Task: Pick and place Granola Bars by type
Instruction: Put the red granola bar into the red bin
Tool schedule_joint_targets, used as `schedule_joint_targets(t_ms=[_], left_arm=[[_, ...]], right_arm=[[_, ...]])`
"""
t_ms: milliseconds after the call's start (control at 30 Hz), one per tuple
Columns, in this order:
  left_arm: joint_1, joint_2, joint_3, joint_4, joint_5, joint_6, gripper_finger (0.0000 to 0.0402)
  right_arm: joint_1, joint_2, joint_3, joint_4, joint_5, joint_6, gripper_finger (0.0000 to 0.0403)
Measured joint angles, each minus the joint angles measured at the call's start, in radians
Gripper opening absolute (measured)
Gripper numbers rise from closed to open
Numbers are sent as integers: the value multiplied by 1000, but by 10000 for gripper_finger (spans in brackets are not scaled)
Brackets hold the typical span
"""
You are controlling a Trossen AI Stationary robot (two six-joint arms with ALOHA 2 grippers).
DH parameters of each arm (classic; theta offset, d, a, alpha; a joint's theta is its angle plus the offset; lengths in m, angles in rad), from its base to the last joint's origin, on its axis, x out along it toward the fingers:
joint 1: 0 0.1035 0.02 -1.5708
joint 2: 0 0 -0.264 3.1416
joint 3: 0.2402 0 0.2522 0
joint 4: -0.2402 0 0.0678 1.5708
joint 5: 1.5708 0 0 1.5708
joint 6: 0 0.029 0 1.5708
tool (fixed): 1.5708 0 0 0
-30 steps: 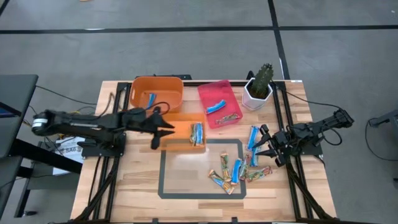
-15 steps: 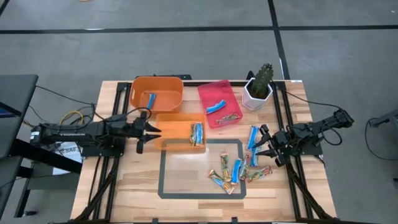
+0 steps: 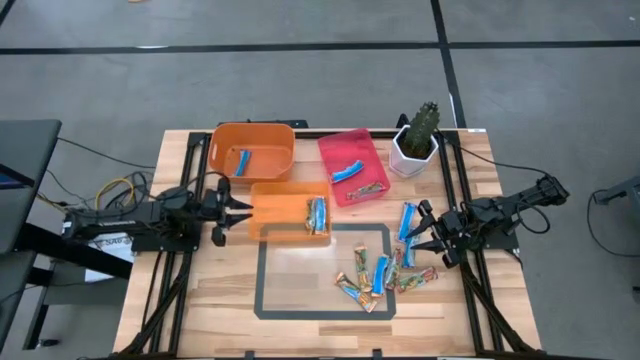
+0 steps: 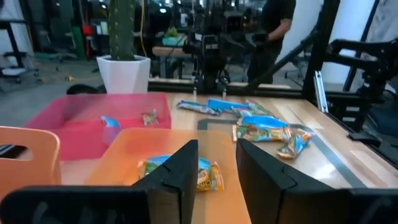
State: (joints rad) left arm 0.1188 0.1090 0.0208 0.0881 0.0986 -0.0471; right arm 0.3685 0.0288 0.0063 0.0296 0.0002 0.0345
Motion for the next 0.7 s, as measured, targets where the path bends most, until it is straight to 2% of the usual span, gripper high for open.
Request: schedule_joint_targets(t_ms=[233,467,700], left_arm=[[-1,-106,-11,-11,-5,6,100],[-1,-109,-11,19,-43,56,100],[-1,-102,-9,-55,-64,-137,100]], right_arm=[[0,0,0,0,0,0,133],[0,0,0,0,0,0,133],[0,0,0,0,0,0,134]])
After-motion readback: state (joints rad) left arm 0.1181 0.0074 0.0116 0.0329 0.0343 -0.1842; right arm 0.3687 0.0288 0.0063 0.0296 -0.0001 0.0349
